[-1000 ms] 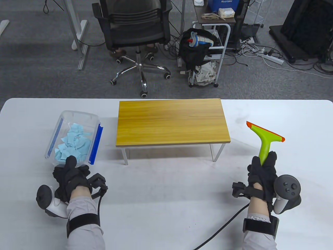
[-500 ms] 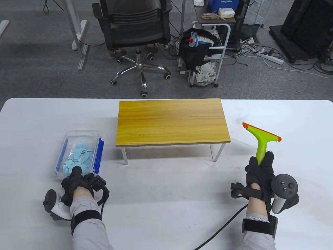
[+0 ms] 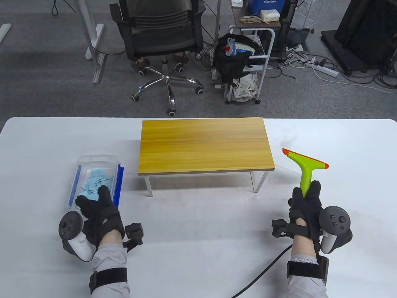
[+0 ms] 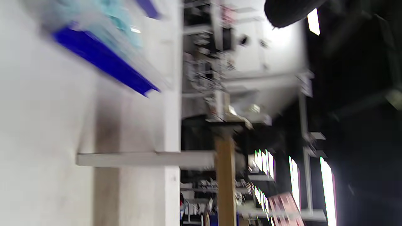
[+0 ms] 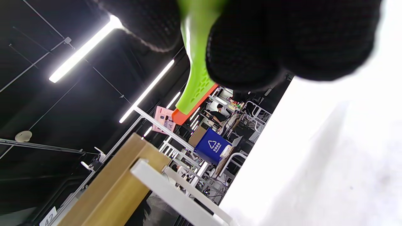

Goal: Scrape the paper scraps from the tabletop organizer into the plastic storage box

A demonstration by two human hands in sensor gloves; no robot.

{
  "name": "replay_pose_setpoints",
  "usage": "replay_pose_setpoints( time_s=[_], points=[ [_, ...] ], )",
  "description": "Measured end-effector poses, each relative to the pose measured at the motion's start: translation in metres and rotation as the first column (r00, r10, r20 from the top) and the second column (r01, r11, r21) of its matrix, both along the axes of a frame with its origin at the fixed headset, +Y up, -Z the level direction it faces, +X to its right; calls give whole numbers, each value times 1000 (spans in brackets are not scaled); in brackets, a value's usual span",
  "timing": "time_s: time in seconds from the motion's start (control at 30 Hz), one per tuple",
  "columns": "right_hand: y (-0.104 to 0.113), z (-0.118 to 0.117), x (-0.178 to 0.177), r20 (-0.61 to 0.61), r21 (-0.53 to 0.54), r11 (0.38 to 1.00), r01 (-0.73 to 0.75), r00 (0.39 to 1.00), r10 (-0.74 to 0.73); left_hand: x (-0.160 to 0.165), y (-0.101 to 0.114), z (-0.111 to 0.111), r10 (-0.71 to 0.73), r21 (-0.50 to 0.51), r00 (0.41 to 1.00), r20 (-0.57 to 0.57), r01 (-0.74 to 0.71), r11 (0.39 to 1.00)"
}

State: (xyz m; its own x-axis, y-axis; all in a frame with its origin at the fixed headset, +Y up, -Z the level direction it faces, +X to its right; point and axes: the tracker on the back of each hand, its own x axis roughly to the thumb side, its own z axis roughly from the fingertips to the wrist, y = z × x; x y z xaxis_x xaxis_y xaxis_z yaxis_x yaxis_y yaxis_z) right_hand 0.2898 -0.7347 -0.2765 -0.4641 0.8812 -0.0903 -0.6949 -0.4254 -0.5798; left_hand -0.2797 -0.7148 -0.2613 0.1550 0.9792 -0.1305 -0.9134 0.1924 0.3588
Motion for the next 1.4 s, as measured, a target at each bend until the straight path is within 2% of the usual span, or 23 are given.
replay_pose_setpoints(
  time_s=[0.07, 0.1, 0.13, 0.2, 0.27, 0.33, 0.37, 0.4, 0.43, 0.47, 0.6, 0.73, 0.87, 1.13, 1.3, 1.4],
  points=[
    [-1, -1, -1, -5, -4, 1000, -10, 1000, 10, 28, 20, 1, -232, 118, 969, 78, 223, 968],
    [-2, -1, -2, -9, -6, 1000, -15, 1000, 15, 46, 29, 2, -368, 182, 921, 127, 343, 922],
    [-2, -2, -2, -12, -6, 1000, -18, 1000, 18, 58, 33, 4, -449, 222, 879, 160, 411, 884],
    [-4, -3, -3, -18, -8, 1000, -25, 1000, 25, 86, 34, 11, -616, 301, 759, 212, 549, 780],
    [-5, -4, -4, -23, -15, 999, -39, 999, 39, 114, 20, 18, -786, 385, 577, 221, 689, 614],
    [-7, -6, -5, -28, -24, 998, -55, 998, 54, 127, -2, 19, -880, 417, 425, 212, 775, 475],
    [-8, -7, -6, -29, -28, 998, -62, 998, 62, 129, -15, 19, -899, 419, 375, 224, 796, 437],
    [-10, -8, -7, -30, -36, 996, -77, 997, 76, 132, -28, 16, -904, 415, 319, 283, 809, 416],
    [-12, -9, -7, -29, -49, 994, -94, 995, 92, 132, -36, 13, -877, 391, 312, 366, 804, 449],
    [-13, -10, -8, -31, -59, 993, -103, 994, 102, 131, -43, 12, -844, 370, 338, 416, 785, 496],
    [-17, -15, -10, -37, -84, 988, -128, 991, 125, 124, -47, 4, -842, 338, 355, 405, 798, 499],
    [-20, -26, -5, -29, -127, 985, -118, 993, 115, 121, -43, 5, -824, 332, 394, 407, 777, 535],
    [-18, -45, 12, -17, -162, 987, 1, 1000, -3, 117, -43, 4, -755, 297, 456, 471, 724, 623],
    [-20, -76, 49, 20, -355, 934, 32, 999, -26, 106, -38, 1, -726, 286, 511, 460, 689, 666],
    [-31, -85, 59, 30, -452, 891, -36, 998, 56, 103, -38, 0, -702, 276, 532, 473, 668, 691],
    [-35, -87, 59, 0, -539, 831, -137, 987, 163, 103, -38, 0, -702, 274, 533, 473, 668, 692]
  ],
)
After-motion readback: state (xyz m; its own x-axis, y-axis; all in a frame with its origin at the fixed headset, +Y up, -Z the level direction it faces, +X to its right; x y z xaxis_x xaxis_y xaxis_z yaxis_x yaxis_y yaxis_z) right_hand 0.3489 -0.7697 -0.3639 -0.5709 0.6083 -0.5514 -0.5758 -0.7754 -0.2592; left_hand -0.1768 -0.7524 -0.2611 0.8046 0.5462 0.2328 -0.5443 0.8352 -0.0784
